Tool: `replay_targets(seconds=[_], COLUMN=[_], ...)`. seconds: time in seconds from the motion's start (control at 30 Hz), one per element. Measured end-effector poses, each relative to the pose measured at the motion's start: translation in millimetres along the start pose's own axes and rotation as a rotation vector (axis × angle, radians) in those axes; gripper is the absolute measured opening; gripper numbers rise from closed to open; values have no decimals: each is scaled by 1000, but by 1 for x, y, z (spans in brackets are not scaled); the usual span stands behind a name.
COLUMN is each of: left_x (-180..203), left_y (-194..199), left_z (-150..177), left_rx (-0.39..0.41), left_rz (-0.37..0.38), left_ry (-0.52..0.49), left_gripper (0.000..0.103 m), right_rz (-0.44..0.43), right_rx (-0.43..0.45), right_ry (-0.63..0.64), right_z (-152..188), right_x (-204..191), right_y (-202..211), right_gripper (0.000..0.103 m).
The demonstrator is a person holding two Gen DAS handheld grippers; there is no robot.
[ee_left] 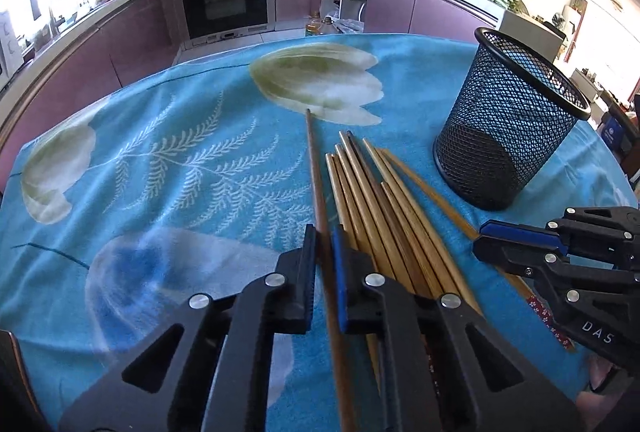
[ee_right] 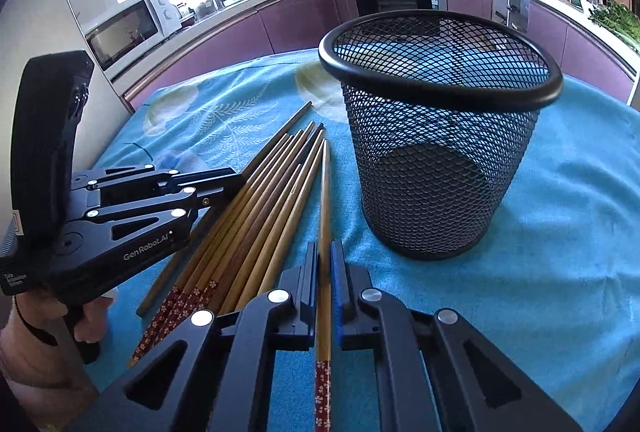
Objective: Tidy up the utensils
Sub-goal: 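Lift the held chopstick upright with the left gripper while the right gripper lifts its chopstick over the cup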
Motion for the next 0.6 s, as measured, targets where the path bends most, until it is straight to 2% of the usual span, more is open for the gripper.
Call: replay_targets(seconds=[0.3, 0.6], left_x=[-7, 6], left_y=[41, 124], left_z=[13, 10], left_rx=[55, 205], left_rz=[83, 148], left_ry=[23, -18], left_gripper=[8, 8], right_rz=[-70, -128], right_rx=[69, 206], right_ry=[21, 43], right_z=[5, 8], right_x=[-6, -7], right_y=[36, 93], right_gripper=[5, 5])
Point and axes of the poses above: each gripper's, at about its wrist camera, not at the fingertips, and y roughly against the way its jaws point, x to its right, z to its underside, the point moved 4 cm from there along -y, roughly the way its jaws point, and after that the axes turned 14 degrees about -x, right-handed, at the moved point
